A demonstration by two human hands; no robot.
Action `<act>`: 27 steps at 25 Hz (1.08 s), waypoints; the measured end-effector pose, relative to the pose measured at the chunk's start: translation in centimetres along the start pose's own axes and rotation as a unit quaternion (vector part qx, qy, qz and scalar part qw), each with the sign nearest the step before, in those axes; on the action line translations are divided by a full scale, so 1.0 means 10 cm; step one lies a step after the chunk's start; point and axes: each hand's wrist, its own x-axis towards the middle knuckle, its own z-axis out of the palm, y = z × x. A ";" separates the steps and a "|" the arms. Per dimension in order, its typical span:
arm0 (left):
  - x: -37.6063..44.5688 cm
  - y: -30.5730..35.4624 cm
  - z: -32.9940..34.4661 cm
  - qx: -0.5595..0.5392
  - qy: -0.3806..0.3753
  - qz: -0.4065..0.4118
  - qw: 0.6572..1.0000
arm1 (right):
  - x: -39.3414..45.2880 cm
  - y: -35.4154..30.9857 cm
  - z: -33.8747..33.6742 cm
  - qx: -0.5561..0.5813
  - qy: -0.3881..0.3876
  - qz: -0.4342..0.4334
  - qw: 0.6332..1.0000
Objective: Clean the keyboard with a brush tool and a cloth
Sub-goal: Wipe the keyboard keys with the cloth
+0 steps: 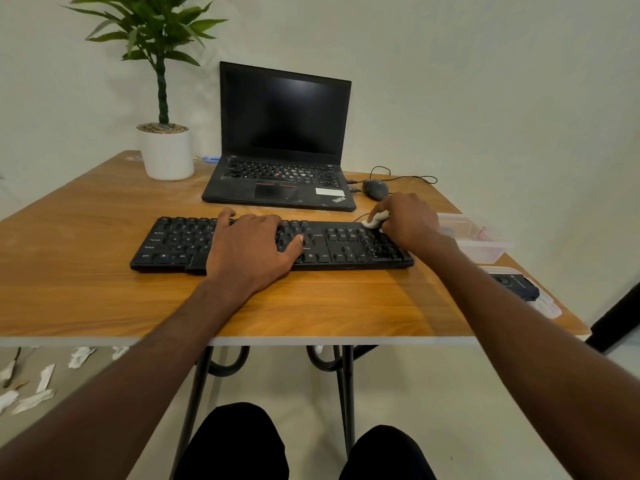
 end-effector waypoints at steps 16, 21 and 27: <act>0.01 -0.01 0.01 -0.001 -0.007 -0.001 1.000 | 0.28 0.01 -0.18 -0.043 -0.016 0.036 0.998; 0.02 -0.02 0.02 -0.005 -0.004 0.000 1.000 | 0.25 -0.08 -0.27 0.118 -0.135 0.016 0.984; 0.00 -0.01 0.00 -0.010 0.007 0.000 1.000 | 0.33 -0.06 -0.22 -0.042 -0.003 0.039 0.998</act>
